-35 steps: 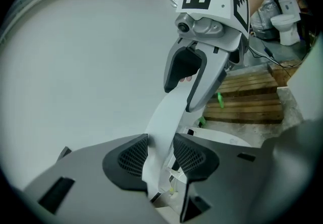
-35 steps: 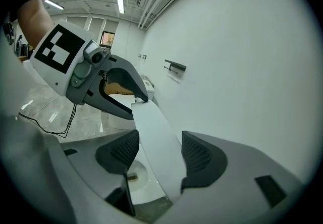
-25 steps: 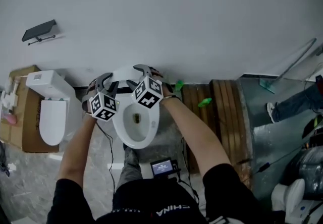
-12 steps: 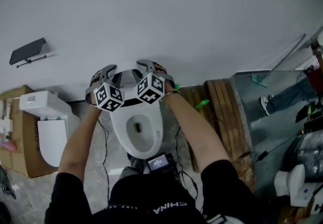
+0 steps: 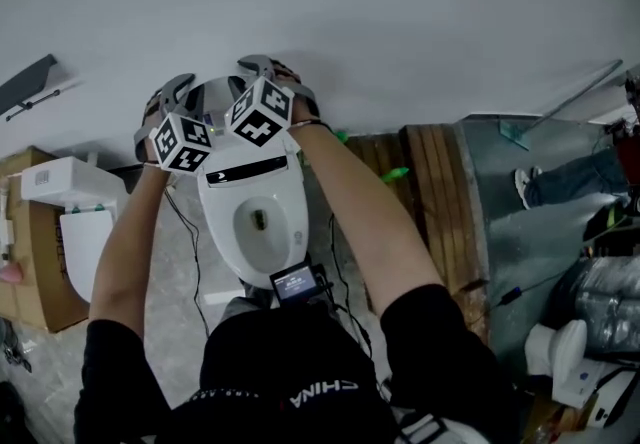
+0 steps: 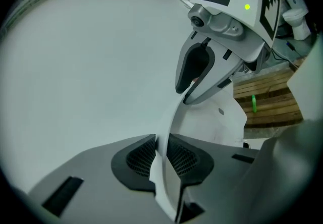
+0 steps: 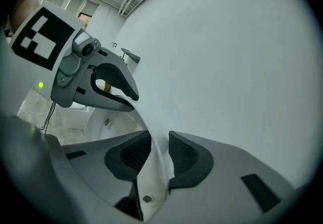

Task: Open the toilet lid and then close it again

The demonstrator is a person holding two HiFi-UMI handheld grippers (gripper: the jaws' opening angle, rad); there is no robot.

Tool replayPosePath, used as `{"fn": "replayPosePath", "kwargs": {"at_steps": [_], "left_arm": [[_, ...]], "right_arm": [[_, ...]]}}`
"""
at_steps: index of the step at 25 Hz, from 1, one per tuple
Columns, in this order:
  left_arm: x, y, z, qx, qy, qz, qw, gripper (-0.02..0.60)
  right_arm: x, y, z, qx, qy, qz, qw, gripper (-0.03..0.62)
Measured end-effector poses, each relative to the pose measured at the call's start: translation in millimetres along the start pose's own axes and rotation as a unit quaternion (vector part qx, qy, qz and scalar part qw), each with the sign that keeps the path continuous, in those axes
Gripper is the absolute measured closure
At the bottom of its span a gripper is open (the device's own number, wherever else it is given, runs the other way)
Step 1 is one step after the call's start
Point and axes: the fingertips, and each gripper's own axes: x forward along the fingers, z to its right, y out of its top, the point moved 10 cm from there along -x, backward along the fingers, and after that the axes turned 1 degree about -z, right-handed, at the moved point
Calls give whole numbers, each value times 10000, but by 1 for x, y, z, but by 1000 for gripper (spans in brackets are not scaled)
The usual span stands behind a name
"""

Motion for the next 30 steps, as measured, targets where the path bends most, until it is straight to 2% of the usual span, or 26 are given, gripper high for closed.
{"fn": "replayPosePath", "kwargs": {"at_steps": [4,7,10,13,16,19,30], "left_arm": [[24,3,-11,-79,-19,-251,9997,515],[42,2,-22,-61,-91,-374,9992,520],[57,1,-29,-166,-143,-410,9989,520],[67,0,-34,-198,-170,-413,9988,520],[69,-3,-34,-101,-1,-378,9992,520],[68,-9,-32,-176,194,-231,9994,528],[63,-6,-34,-91,-62,-315,9994,531]], "right_arm": [[18,-1,15,76,47,32,10000,479],[28,-6,23,36,-73,94,9999,487],[39,-11,31,-17,-204,156,9997,522],[52,-9,40,-10,-143,100,9998,522],[60,-9,44,-47,-115,97,9999,522],[63,-9,46,-54,-90,115,9999,523],[58,-9,44,-110,-34,105,9999,523]]}}
